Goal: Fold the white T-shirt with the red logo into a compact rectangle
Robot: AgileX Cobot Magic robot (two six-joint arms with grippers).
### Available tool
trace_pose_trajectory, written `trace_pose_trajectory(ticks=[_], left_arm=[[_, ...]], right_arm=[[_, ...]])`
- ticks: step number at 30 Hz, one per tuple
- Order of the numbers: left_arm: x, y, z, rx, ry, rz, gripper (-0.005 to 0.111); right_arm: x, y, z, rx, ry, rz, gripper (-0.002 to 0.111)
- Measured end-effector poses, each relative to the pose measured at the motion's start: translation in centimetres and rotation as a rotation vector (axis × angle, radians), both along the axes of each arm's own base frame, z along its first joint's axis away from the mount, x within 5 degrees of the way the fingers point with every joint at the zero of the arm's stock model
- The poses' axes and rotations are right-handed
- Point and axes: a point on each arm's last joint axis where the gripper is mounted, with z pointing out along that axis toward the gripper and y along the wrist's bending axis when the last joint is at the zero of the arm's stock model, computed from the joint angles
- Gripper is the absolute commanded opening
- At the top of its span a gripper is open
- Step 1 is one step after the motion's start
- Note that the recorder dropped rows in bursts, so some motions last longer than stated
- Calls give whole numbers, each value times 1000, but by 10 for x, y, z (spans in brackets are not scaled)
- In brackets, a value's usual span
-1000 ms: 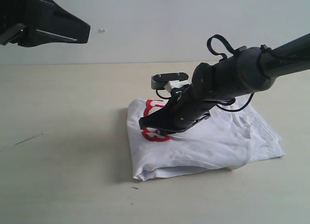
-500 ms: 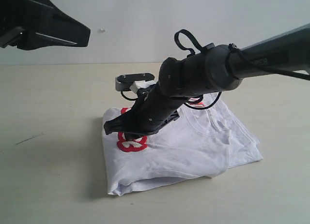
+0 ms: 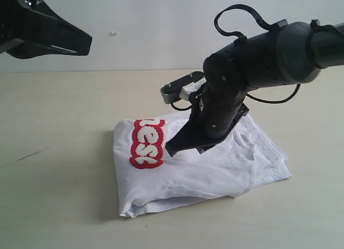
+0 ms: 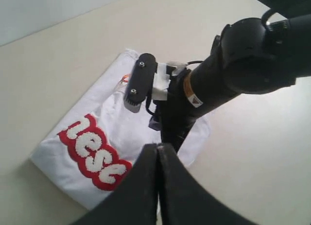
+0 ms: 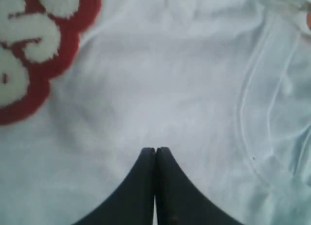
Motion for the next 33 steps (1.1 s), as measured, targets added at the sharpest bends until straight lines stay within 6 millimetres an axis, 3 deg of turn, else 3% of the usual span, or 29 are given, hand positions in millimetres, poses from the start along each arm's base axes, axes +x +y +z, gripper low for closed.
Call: trace_pose_trajectory(ticks=[10,12,18,22,24,25,28,31,33], left_arm=[[-3,2,2,6,-12,-3,0],[-3,2,2,6,-12,-3,0],[-3,2,2,6,-12,-3,0],[-3,2,2,6,-12,-3,0],[-3,2,3,5,-13,-3,0],[-3,2,3,5,-13,-3,0],[-4,2,2,8,-8,-6,0],[-4,2,2,8,-8,-6,0],[-4,2,2,9,-7,-7,0]], right_arm=[[-38,-14,-36,-51,124,1,0],[-43,-10,-42,-31,128,8,0],[-48,39,-48,122,83,96,0],[-43,45,-44,104,71,113,1],[-43,41,-38,78,54,93,6],[-42,39,-32,65,33,88,14],[-36,24,5,59,-80,19,37],[-28,2,14,42,-86,-66,50],[-22,-14,13,22,-63,-126,52]])
